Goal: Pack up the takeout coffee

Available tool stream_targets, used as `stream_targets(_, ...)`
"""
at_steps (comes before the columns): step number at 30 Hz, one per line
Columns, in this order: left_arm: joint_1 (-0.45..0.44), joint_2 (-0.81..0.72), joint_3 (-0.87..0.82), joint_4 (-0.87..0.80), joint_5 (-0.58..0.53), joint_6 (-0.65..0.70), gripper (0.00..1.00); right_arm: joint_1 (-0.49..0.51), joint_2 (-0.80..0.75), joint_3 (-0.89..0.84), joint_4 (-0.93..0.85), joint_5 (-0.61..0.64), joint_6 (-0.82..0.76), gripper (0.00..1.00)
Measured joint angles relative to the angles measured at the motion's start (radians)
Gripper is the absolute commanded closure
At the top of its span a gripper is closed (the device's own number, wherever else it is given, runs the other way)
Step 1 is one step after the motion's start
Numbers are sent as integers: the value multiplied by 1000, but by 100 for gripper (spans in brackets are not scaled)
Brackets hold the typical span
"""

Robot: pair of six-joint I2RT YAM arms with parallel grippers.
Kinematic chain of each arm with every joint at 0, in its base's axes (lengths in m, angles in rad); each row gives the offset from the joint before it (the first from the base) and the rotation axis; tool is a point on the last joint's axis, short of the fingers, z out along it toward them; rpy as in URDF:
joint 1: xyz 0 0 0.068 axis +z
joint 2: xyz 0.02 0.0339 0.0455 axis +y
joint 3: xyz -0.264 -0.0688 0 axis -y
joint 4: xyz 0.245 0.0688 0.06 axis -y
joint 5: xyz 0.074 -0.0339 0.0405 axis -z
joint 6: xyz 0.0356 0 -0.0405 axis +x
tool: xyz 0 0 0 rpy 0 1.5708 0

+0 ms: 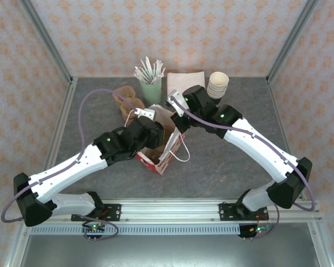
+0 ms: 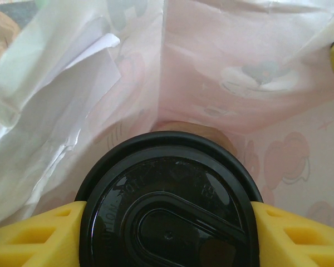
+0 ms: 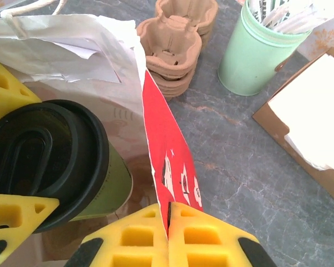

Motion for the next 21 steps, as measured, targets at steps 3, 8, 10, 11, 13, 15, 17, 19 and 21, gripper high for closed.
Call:
stream_targets(3,0,0,8,0,-16,0,39,0,-4,0,6,3,-3,98)
stream_targets(8,0,0,10,4,-60,0,39,0,-18,-1,10,2,-6,100)
stream_targets(10,0,0,10,11,-83,0,39,0,-31,-6,17,2,-6,100)
stream_targets(11,0,0,10,15,-90,0,39,0,-39,-11,21,2,-6,100)
stream_targets(13,0,0,10,32,-105,0,39,0,-58,-27,33,-1,-5,100)
stream_targets(15,0,3,10,53,-111,0,39,0,-75,-44,40,-3,1,100)
stream_targets(17,0,14,10,74,-113,0,39,0,-82,-57,41,-8,6,100)
stream_targets(19,0,36,10,98,-112,0,39,0,-82,-69,43,-14,13,100)
stream_targets(21,0,60,10,118,-111,0,39,0,-82,-80,43,-20,24,100)
